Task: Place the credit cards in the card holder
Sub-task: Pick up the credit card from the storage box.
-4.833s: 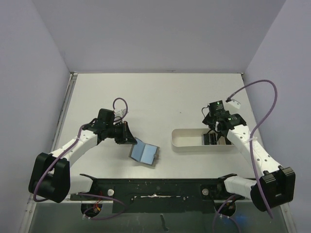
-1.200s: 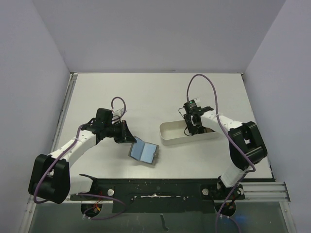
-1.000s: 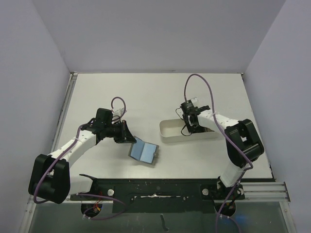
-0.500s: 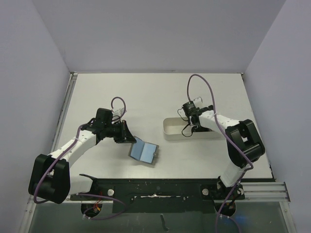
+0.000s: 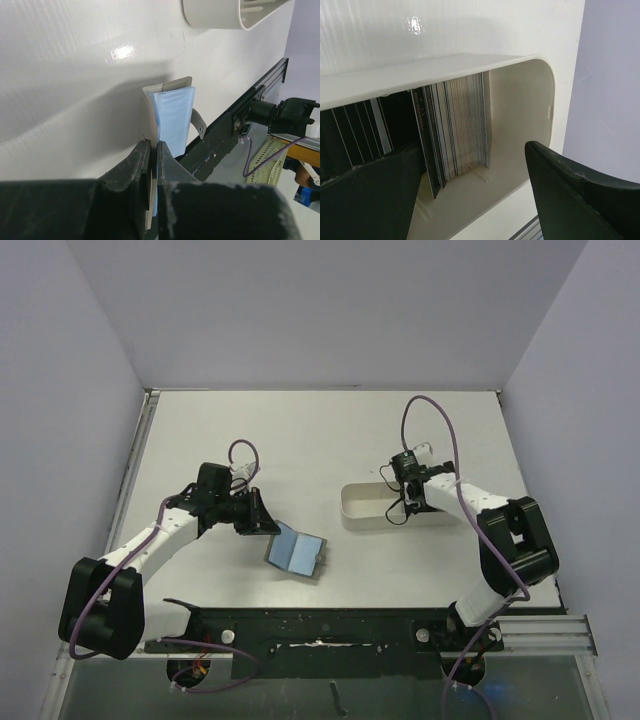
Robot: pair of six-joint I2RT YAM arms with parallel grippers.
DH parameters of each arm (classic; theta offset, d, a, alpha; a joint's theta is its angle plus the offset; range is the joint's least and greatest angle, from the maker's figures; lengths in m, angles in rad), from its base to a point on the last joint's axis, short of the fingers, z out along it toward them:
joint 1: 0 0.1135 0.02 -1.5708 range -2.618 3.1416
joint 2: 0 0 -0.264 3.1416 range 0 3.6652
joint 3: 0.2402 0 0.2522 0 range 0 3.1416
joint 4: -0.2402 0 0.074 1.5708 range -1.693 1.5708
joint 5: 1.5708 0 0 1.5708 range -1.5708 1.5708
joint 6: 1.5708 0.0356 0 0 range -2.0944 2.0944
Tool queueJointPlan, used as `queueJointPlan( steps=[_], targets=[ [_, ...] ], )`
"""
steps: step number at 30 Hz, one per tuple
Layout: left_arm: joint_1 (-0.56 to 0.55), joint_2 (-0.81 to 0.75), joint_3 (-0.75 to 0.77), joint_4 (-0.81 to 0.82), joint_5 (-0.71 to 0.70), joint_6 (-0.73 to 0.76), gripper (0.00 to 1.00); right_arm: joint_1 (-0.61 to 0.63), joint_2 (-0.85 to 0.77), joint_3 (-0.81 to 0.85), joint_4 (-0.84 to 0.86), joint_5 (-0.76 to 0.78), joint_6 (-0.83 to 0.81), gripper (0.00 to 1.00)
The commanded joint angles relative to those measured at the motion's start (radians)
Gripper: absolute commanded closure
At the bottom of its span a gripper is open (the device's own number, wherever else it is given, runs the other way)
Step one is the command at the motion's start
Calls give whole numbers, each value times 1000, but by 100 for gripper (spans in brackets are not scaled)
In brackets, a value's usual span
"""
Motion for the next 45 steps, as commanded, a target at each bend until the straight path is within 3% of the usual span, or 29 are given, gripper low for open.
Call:
queueJointPlan(
  steps=[1,7,20,32,41,45],
  targets=[
    [11,-25,22,64,9,-31,100,-35,-58,-25,49,-18,-45,19],
    [11,-9,51,89,1,-64,100,-59,-69,-18,62,-49,-46,20],
    [12,8,20,73,-22,-38,100,-94,-108,-1,55,-31,-63,37],
    [11,9,26,63,-8,-22,100,-130,-117,9,6,-44,-42,42],
    [11,-1,21,61,-6,-20,100,-144,-95,12,19,-70,-49,62],
    [11,-1,21,61,-5,-18,100,-159,-90,15,19,-90,-47,63]
  ],
)
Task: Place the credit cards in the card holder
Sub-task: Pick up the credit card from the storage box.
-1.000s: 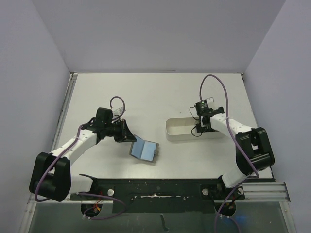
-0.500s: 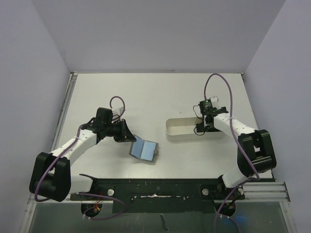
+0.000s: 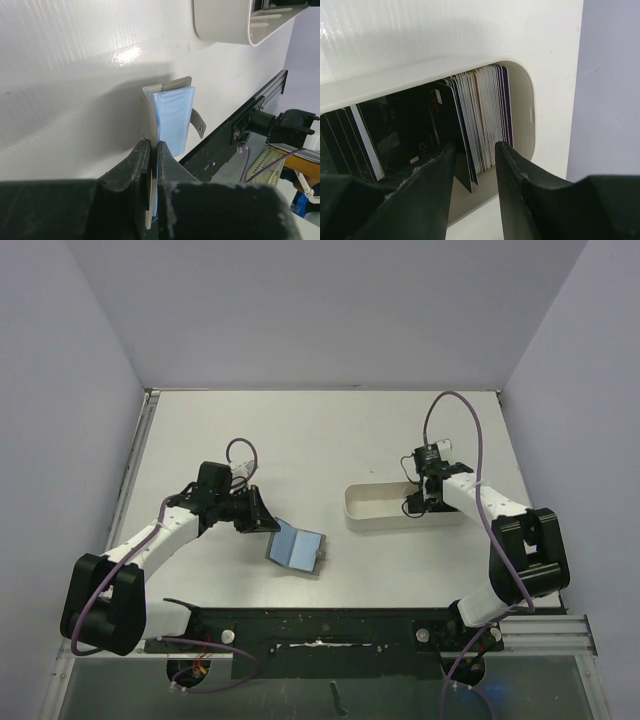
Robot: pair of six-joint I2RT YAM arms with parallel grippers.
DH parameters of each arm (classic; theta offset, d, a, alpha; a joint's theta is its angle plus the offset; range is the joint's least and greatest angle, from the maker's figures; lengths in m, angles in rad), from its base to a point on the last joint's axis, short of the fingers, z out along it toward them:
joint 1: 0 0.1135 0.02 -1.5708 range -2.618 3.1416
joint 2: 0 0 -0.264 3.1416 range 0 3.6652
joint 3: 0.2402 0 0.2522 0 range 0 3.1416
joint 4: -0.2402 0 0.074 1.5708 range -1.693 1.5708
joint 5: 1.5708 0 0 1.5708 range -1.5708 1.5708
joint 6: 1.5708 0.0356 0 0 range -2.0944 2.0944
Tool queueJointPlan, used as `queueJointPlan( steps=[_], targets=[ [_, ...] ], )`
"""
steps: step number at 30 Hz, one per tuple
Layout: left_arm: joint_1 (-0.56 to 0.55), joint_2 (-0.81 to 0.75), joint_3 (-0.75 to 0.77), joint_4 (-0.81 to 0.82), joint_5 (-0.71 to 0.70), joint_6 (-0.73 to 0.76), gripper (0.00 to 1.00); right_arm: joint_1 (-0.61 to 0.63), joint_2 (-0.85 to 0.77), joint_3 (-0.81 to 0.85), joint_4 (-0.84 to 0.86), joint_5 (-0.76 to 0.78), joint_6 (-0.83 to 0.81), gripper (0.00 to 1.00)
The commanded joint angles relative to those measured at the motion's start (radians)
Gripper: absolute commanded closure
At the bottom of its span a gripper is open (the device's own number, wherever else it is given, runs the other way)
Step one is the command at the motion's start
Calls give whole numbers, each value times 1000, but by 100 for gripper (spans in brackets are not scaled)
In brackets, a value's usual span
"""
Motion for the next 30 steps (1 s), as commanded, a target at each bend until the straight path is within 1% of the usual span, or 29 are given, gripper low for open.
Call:
queueJointPlan(
  steps=[1,4,8,11,16,23,30],
  targets=[
    [6,-19,20,29,24,19,100,-29,-16,37,-2,10,-6,63],
    [6,-15,23,28,25,20,100,-39,-23,38,8,-14,-14,64],
    [5,-14,23,29,25,20,100,-56,-32,39,18,-32,-25,72],
    [5,-18,19,28,22,20,100,-65,-40,47,18,-28,-30,76],
    [6,-19,19,28,22,19,100,-74,-49,59,20,-32,-29,77],
    [6,-21,18,27,21,19,100,-97,-56,58,20,-45,-25,77],
    [5,-16,21,28,22,20,100,-104,-76,74,8,-58,-24,87]
  ],
)
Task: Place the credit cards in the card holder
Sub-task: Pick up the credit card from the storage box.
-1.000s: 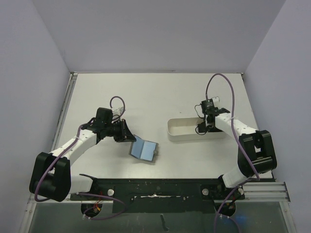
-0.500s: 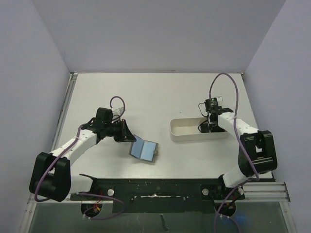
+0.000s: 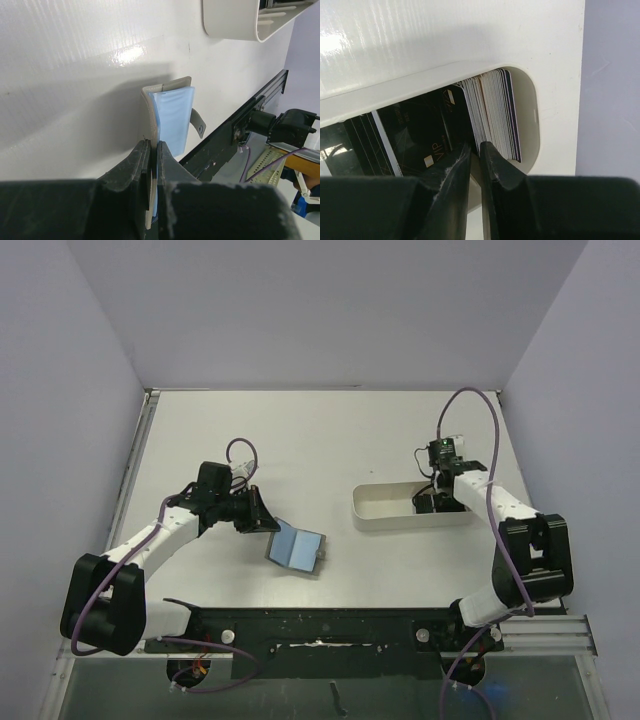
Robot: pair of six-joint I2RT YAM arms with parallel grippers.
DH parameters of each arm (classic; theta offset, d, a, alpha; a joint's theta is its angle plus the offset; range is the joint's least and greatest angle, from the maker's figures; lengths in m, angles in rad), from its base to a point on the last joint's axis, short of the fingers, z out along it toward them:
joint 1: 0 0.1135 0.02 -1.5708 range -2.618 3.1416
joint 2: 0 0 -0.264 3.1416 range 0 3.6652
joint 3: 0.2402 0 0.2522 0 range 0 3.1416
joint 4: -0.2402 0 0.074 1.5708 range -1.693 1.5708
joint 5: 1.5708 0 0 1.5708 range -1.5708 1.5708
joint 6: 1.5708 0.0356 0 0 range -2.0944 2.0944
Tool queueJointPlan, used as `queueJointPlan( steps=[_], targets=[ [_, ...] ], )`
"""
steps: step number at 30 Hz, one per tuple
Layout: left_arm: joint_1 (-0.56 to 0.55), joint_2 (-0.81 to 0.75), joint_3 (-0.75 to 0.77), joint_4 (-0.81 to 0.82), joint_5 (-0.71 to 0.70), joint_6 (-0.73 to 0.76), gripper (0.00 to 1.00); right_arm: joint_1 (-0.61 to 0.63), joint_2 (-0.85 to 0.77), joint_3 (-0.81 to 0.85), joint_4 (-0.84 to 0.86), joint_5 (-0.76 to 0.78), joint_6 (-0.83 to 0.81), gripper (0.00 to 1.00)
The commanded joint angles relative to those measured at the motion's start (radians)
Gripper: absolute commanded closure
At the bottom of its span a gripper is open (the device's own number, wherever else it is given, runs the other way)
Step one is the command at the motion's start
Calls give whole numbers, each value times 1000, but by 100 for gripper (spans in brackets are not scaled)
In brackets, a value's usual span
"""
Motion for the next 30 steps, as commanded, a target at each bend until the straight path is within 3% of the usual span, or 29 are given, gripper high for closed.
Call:
queueJointPlan(
  steps=[1,6,14,20,26,30],
  targets=[
    [5,-15,22,28,23,18,100,-14,-60,55,5,32,-13,87],
    [5,-14,21,27,21,18,100,-14,-71,73,-11,29,-12,89],
    [5,-14,16,26,14,15,100,-8,-96,96,-58,-10,-3,100],
    [4,-15,15,64,19,-35,100,24,-169,101,-99,-102,20,100],
    [3,-42,-38,224,62,-181,100,82,-234,118,-149,-170,71,100],
    [1,-29,-116,372,67,-287,100,186,-297,141,-141,-194,104,100]
  ],
)
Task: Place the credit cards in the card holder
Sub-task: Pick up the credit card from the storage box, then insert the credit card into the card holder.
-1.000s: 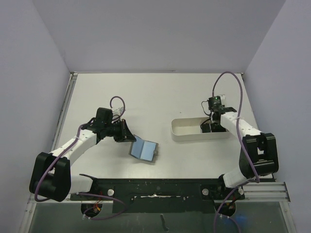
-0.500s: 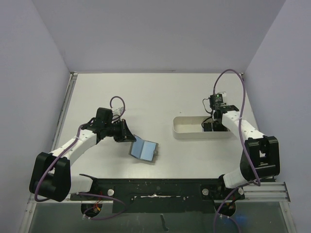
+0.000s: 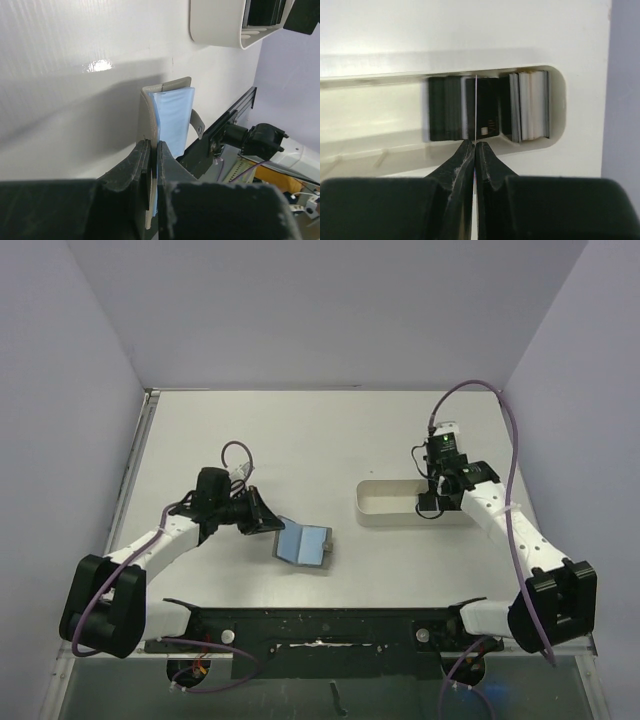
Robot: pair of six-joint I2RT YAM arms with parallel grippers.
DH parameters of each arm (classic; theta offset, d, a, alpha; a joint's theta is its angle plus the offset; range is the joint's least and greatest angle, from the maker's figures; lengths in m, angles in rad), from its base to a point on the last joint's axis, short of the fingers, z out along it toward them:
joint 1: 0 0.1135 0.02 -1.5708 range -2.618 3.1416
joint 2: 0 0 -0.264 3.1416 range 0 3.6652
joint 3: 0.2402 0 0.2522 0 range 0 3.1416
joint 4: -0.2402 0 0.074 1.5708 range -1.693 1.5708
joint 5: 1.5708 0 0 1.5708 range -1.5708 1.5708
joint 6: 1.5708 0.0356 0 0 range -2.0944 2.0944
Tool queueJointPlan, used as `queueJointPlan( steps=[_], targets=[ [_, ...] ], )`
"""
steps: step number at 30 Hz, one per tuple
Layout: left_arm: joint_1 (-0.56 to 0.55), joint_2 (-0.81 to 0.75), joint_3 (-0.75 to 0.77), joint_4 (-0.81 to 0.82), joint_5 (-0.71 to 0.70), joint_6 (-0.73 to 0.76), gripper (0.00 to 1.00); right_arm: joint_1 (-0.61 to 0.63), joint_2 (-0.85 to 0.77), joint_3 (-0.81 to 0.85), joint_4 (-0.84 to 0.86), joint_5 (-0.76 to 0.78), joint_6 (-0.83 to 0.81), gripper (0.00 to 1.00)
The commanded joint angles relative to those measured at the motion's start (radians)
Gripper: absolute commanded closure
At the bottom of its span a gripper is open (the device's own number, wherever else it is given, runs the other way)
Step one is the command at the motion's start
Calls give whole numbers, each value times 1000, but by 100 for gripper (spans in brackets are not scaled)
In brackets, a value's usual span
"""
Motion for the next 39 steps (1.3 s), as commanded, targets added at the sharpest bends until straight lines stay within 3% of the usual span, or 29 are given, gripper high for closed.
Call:
queueJointPlan(
  steps=[1,11,15,23,31,39],
  targets=[
    [1,-10,-60,224,46,-148,100,110,-89,72,3,-53,63,100],
    [-5,17,-143,244,-48,-152,100,337,-143,35,178,-214,216,100],
    [-9,22,-176,242,-83,-153,94,432,-136,9,271,-254,287,100],
    [-21,-7,-188,180,-149,-130,85,510,-131,-198,616,-420,565,100],
    [-29,-7,-164,97,-185,-83,74,638,43,-139,621,-390,609,100],
    [-33,-45,-165,68,-242,-81,70,668,195,-104,615,-442,659,100]
  ],
)
